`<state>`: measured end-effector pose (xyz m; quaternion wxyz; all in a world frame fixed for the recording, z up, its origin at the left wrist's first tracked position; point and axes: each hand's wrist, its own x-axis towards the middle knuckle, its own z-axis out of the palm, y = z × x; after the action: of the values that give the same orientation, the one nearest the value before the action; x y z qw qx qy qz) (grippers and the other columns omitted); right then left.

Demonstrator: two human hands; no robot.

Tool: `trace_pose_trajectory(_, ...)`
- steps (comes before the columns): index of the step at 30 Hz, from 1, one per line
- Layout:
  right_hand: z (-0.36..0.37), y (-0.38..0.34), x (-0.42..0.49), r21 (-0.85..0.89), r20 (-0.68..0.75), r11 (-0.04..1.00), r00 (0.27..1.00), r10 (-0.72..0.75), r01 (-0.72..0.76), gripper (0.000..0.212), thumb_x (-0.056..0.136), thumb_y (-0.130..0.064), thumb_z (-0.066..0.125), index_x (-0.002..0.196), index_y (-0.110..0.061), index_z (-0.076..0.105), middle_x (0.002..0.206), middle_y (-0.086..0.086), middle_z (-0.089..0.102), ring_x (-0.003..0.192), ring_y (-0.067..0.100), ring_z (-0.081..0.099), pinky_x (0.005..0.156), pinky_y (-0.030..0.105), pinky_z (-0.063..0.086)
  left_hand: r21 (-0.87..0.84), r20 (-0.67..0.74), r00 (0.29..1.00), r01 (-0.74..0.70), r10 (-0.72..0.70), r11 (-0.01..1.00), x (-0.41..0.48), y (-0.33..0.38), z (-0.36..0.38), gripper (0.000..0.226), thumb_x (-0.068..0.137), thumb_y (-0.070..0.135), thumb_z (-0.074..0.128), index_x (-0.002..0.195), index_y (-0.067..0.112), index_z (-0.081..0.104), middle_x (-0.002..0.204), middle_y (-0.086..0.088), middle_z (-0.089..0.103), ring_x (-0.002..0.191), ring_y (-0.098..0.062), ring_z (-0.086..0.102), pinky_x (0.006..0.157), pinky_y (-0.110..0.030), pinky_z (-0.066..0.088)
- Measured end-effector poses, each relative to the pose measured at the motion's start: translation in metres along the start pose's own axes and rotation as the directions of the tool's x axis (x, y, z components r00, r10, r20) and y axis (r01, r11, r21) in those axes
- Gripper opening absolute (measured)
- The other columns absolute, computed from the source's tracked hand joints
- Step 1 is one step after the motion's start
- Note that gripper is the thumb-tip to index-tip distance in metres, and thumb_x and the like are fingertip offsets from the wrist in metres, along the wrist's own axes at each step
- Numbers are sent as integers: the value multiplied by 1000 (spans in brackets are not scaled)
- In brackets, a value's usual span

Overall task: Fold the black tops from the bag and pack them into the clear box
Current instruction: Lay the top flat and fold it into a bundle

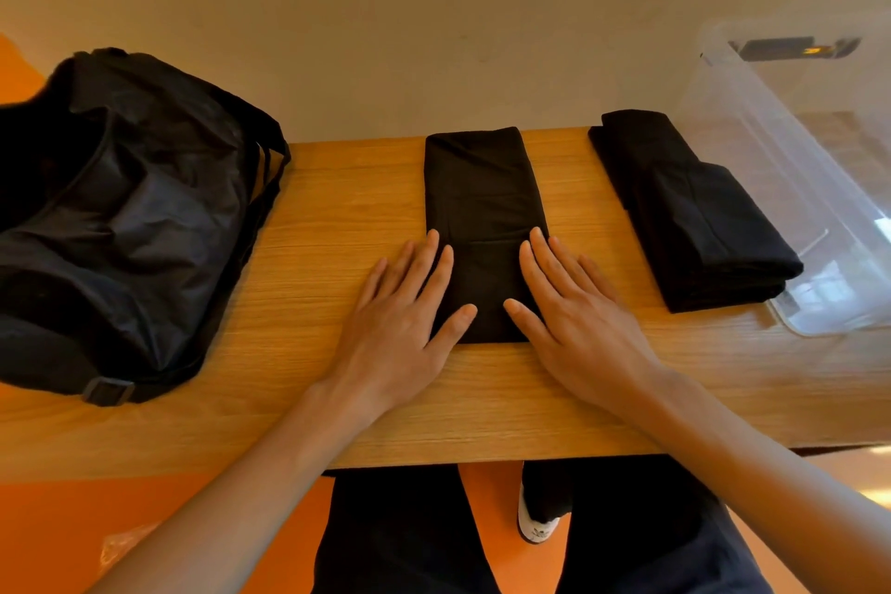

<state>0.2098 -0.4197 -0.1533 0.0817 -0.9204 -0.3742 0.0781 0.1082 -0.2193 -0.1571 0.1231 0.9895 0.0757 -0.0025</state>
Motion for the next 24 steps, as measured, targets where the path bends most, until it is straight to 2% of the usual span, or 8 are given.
trace_pose_trajectory(2, -11, 0, 2, 61, 12, 998, 1000, 19, -20, 75, 99, -66, 4, 163, -25, 1, 170, -4, -9, 155, 9, -16, 127, 33, -5, -135, -16, 1000, 13, -16, 991, 4, -5, -7, 83, 93, 72, 2, 164, 30, 10, 171, 8, -3, 157, -8, -7, 128, -36, 2)
trace_pose_trajectory(4, -26, 1, 13, 168, -75, 985, 996, 55, -42, 70, 102, -61, 18, 161, -24, 23, 169, 0, 19, 157, 16, 11, 126, 36, 15, -301, -56, 997, 34, -53, 953, 17, -11, -17, 78, 96, 70, 12, 162, 30, 23, 171, 6, 11, 156, -10, 5, 128, -37, 11)
trace_pose_trajectory(6, -40, 5, 36, 228, -201, 972, 974, 103, -56, 59, 104, -53, 33, 152, -20, 43, 153, 4, 49, 142, 22, 45, 111, 38, 41, -370, -97, 992, 44, -86, 928, 40, -17, -27, 69, 102, 63, 22, 160, 28, 30, 168, 5, 20, 155, -12, 14, 126, -39, 18)
trace_pose_trajectory(8, -56, 11, 73, 261, -235, 961, 959, 159, -95, 49, 105, -46, 46, 145, -17, 51, 136, 5, 63, 122, 23, 61, 94, 36, 50, -361, -112, 989, 53, -100, 931, 71, -22, -34, 59, 108, 53, 28, 160, 25, 32, 166, 4, 25, 153, -14, 18, 125, -38, 21)
trace_pose_trajectory(15, -75, 41, 188, 438, -9, 873, 970, 245, -216, 47, 97, -35, 68, 137, -15, 57, 131, 10, 65, 115, 20, 61, 83, 26, 44, -345, -146, 977, 95, -154, 934, 171, -62, -38, 52, 110, 39, 40, 153, 10, 44, 151, -8, 45, 141, -25, 40, 116, -36, 33)
trace_pose_trajectory(19, -77, 48, 223, 466, 51, 830, 946, 321, -307, 60, 90, -45, 74, 134, -8, 59, 137, 10, 59, 127, 26, 54, 94, 34, 43, -221, -168, 977, 89, -128, 971, 203, -69, -35, 47, 103, 42, 55, 140, 12, 58, 134, -6, 53, 128, -25, 45, 104, -33, 40)
trace_pose_trajectory(21, -77, 50, 236, 422, 103, 842, 941, 323, -335, 54, 87, -46, 76, 122, -6, 67, 121, 8, 66, 116, 22, 58, 85, 33, 43, -236, -205, 968, 91, -141, 967, 214, -70, -34, 34, 98, 40, 64, 124, 17, 67, 123, -3, 55, 121, -22, 47, 100, -33, 42)
trace_pose_trajectory(24, -72, 55, 245, 420, 132, 847, 946, 296, -324, 33, 91, -42, 73, 96, -9, 72, 87, 2, 64, 97, 21, 62, 73, 30, 43, -404, -205, 958, 103, -200, 909, 223, -72, -34, 11, 94, 33, 72, 98, 24, 66, 112, 2, 57, 115, -19, 51, 96, -33, 45)
